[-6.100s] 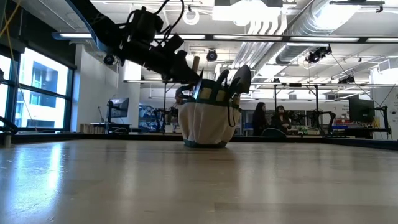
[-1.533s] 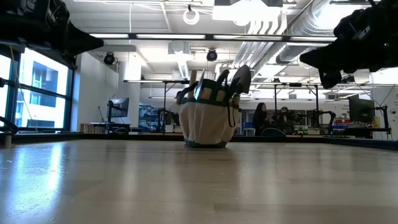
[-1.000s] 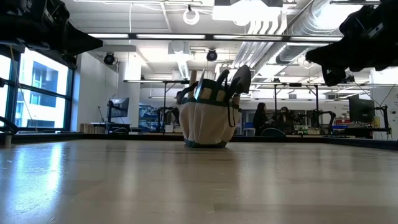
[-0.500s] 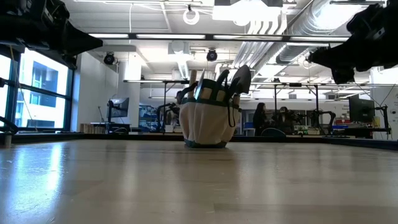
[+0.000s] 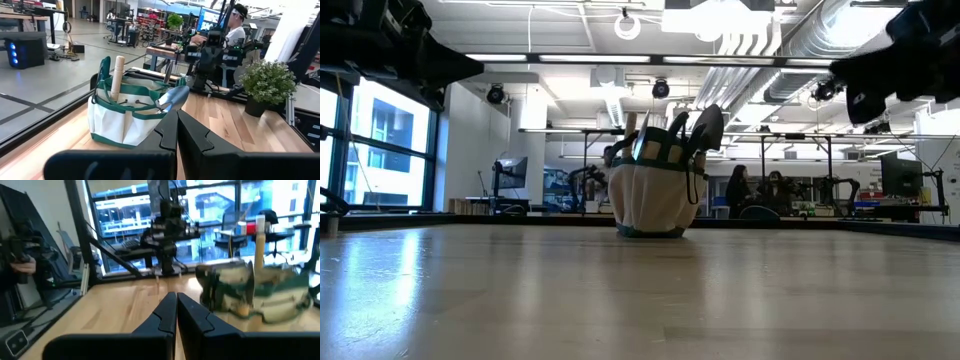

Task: Pick & Place Garden tools in Gardening bag
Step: Return to Home Position

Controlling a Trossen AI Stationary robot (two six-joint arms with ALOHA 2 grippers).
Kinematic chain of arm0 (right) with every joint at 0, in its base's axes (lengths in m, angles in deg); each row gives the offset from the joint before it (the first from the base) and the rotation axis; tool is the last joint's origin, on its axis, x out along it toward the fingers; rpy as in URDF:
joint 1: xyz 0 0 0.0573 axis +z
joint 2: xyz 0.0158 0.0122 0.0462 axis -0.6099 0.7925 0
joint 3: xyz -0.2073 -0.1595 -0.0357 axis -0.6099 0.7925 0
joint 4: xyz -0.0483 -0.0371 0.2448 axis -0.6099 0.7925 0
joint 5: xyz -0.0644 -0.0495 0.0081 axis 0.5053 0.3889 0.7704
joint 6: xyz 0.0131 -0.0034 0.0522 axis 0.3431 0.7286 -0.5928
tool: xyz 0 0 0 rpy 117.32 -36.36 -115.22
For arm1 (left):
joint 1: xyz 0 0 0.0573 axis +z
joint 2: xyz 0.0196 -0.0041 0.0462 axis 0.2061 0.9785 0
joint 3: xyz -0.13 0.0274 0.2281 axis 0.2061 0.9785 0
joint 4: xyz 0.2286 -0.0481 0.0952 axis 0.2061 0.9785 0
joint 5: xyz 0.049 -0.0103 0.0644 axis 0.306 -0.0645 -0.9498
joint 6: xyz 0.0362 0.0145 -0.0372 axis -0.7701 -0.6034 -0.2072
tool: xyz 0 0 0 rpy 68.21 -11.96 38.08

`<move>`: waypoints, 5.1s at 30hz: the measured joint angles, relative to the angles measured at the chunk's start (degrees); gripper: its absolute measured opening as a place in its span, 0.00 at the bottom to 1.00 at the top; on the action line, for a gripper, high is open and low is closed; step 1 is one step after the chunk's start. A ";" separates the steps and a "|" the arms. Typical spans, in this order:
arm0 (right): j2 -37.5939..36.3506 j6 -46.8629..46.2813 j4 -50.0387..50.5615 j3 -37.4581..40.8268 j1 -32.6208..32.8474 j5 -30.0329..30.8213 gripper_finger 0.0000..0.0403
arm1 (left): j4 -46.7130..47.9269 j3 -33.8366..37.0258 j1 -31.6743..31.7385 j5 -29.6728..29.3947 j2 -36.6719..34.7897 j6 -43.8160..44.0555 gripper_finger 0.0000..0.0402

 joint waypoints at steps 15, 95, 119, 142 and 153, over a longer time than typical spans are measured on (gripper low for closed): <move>0.31 -1.22 1.05 1.47 0.00 3.15 0.01 | 0.08 -0.02 0.00 3.90 0.01 1.54 0.00; 0.39 -1.64 1.13 1.62 0.00 3.11 0.01 | -10.49 11.45 -26.62 -12.06 0.00 5.81 0.00; 0.39 -1.62 1.13 1.62 0.00 3.11 0.01 | -10.47 11.45 -26.62 -12.10 0.00 5.81 0.00; 0.39 -1.62 1.14 1.61 0.00 3.10 0.01 | -10.45 11.45 -26.62 -12.10 0.00 5.80 0.00; 0.39 -1.62 1.13 1.62 0.00 3.11 0.01 | -10.45 11.44 -26.62 -12.12 0.00 5.79 0.00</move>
